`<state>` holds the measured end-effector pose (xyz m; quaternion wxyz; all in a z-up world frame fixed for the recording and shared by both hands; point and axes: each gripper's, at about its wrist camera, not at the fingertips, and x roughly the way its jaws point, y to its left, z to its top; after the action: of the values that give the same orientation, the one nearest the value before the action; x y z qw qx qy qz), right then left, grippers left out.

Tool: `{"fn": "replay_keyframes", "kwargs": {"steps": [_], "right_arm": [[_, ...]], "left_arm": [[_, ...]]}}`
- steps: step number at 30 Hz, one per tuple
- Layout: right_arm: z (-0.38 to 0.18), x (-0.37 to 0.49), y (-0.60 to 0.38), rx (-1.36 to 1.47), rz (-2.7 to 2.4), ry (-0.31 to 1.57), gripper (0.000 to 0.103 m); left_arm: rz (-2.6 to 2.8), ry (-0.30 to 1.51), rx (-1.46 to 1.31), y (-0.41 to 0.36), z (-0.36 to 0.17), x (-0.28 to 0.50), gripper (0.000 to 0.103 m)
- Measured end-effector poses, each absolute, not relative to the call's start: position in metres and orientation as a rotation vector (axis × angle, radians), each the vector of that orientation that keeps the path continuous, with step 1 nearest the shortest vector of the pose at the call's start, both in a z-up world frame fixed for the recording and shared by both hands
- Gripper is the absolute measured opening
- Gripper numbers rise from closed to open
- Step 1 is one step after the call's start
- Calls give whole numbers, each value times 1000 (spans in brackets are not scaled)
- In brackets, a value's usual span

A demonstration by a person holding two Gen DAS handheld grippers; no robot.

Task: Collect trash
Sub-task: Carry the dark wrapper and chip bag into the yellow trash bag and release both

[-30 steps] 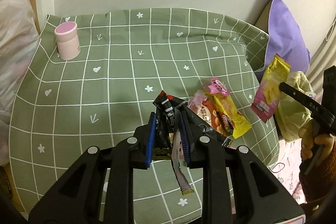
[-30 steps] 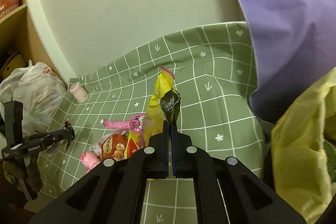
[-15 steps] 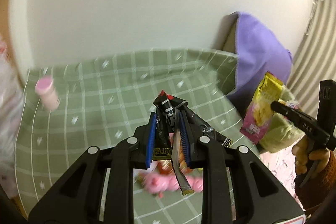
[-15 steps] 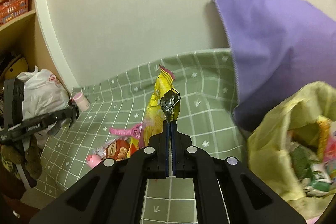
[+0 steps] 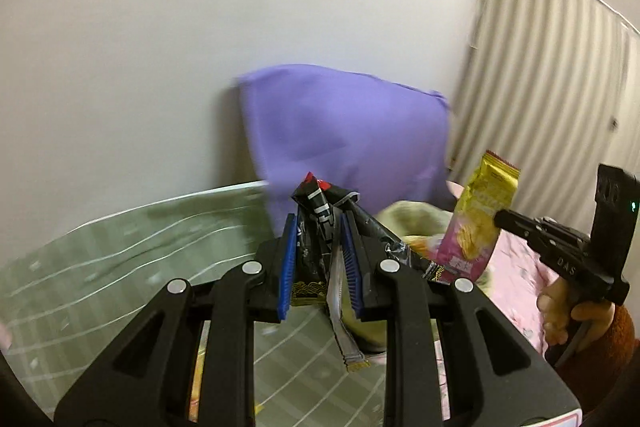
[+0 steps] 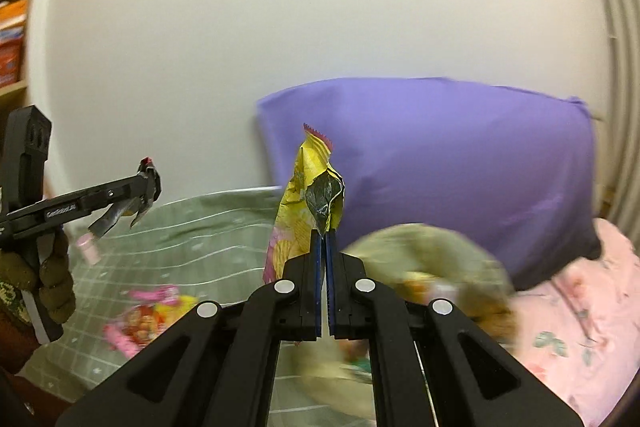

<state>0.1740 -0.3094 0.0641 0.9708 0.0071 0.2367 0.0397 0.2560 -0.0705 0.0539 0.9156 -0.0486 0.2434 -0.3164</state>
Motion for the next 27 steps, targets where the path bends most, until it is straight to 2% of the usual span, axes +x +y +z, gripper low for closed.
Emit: {"fn": "replay_keyframes", "kwargs": {"steps": [12, 21, 27], "right_arm": [[52, 156, -400, 73, -64, 505, 4], [32, 178, -406, 110, 14, 536, 4], [-6, 210, -404, 136, 53, 633, 4]], "left_arm": [[-840, 562, 8, -203, 28, 264, 21], [-826, 624, 65, -234, 10, 271, 21], [-808, 691, 112, -251, -11, 287, 21]]}}
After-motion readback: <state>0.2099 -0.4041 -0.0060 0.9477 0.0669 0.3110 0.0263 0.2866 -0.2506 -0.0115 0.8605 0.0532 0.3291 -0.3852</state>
